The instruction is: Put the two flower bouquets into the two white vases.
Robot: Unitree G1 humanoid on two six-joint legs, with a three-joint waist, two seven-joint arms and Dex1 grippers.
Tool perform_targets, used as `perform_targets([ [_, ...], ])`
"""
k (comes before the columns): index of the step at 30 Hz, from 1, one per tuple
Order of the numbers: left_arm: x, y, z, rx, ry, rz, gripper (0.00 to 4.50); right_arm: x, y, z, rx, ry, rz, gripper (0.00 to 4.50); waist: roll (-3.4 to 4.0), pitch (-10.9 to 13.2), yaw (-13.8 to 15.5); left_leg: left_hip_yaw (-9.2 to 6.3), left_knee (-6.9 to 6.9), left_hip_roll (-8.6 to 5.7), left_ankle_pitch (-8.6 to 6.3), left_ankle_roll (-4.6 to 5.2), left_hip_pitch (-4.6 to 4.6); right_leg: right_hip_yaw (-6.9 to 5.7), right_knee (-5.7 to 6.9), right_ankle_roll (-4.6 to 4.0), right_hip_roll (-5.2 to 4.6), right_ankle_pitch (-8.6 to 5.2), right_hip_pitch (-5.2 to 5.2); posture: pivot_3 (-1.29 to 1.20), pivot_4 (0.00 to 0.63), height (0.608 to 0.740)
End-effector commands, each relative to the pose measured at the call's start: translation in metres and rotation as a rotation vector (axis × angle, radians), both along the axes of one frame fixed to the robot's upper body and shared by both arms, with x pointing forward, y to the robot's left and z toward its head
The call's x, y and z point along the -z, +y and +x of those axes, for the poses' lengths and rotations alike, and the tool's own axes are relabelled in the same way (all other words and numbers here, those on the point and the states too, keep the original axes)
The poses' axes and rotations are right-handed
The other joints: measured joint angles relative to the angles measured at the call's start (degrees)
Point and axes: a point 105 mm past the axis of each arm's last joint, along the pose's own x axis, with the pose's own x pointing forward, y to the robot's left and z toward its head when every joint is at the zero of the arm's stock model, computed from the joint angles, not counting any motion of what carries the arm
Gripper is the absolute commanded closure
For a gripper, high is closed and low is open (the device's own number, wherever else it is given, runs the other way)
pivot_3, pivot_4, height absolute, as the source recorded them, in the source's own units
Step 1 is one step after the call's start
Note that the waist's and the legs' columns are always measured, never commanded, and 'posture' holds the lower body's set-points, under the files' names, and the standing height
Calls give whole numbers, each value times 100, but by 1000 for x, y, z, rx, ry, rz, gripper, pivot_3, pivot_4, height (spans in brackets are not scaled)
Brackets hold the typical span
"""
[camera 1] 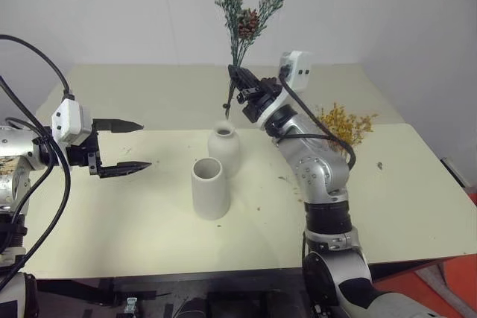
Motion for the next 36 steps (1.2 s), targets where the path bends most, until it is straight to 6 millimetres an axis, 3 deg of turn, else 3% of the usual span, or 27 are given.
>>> perform_targets([
  [1, -16, 5, -5, -22, -57, 2, 0, -6, 6, -7, -33, -57, 29, 4454, 0, 0, 1, -1, 0, 0, 0, 0, 0, -1, 1, 0, 0, 0, 0, 0, 150, 740],
  [13, -24, 8, -9, -43, -74, 39, 0, 15, 6, 5, -3, -107, -2, 4454, 2, 1, -30, -1, 0, 0, 0, 0, 2, 0, 1, 0, 1, 0, 0, 0, 150, 740],
  [23, -30, 5, -10, -48, -85, 49, 0, 18, 3, 12, 31, -122, 2, 4454, 2, 1, -47, -1, -1, 0, 0, 0, 2, 0, 1, -1, 1, 1, 0, 0, 150, 740],
  [26, -32, 6, -10, -67, -97, 50, 0, 19, 3, 6, 0, -136, 13, 3723, 2, 1, -47, -1, -1, 0, 0, 0, 3, 0, 2, -1, 1, 1, 0, 0, 150, 740],
  [32, -35, 6, -11, -71, -103, 53, 0, 37, 9, -17, -29, -194, -114, 1706, 2, 1, -46, -1, -6, -1, 0, 0, 2, 1, -1, -1, 0, 0, 0, 0, 150, 740],
  [36, -35, 2, -8, -60, -109, 49, 0, 44, 9, -24, -28, -206, -145, 1706, 2, 1, -46, 0, -6, -2, 0, -1, 5, 1, 2, 0, -1, 0, 0, 0, 150, 740],
])
